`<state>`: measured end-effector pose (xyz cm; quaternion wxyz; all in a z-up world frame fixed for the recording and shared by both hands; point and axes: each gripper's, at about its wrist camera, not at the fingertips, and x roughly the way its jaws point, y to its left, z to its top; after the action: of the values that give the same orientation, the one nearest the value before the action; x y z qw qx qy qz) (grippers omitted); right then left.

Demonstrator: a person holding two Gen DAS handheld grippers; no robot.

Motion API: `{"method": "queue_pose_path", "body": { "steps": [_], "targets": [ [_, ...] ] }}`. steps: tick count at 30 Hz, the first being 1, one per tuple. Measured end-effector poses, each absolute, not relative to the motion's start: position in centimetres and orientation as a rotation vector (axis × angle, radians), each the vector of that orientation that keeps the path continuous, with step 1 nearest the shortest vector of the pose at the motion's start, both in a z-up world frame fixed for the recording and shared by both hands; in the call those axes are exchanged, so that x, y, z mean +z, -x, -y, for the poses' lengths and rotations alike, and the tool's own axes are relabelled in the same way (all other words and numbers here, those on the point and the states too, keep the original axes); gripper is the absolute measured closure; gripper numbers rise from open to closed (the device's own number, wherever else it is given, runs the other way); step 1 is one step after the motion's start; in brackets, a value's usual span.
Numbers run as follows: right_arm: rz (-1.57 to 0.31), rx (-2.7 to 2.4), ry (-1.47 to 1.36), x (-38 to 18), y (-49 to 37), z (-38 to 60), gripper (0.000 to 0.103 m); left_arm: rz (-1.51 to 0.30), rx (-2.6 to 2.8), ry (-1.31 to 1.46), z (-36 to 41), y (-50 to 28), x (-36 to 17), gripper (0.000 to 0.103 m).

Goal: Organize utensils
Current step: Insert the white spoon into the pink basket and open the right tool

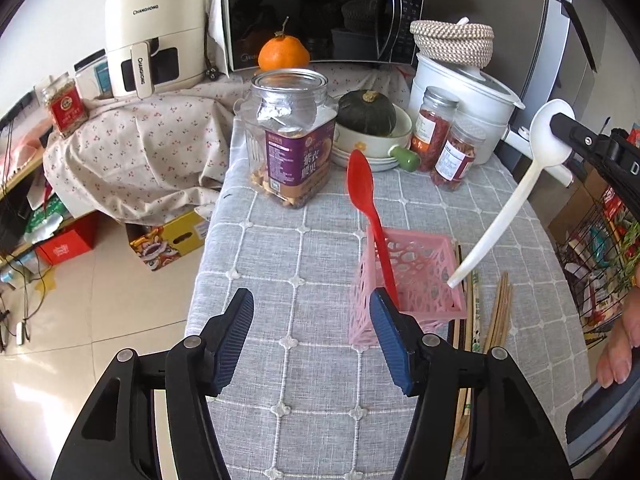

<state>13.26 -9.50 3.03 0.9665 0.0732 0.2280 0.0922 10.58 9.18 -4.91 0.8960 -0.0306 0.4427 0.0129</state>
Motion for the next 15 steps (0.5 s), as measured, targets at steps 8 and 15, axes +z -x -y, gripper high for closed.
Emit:
{"method": "queue_pose_path", "body": {
  "steps": [8, 15],
  "targets": [
    [-0.445, 0.13, -0.048, 0.3, -14.4, 6.2, 0.099, -0.958, 0.03, 0.065, -9.9, -10.7, -5.7, 0.039],
    [-0.5, 0.164, -0.031, -1.5, -15.0, 5.1, 0.098, -0.977, 0.027, 0.082, -10.3, -11.0, -6.0, 0.039]
  ]
}}
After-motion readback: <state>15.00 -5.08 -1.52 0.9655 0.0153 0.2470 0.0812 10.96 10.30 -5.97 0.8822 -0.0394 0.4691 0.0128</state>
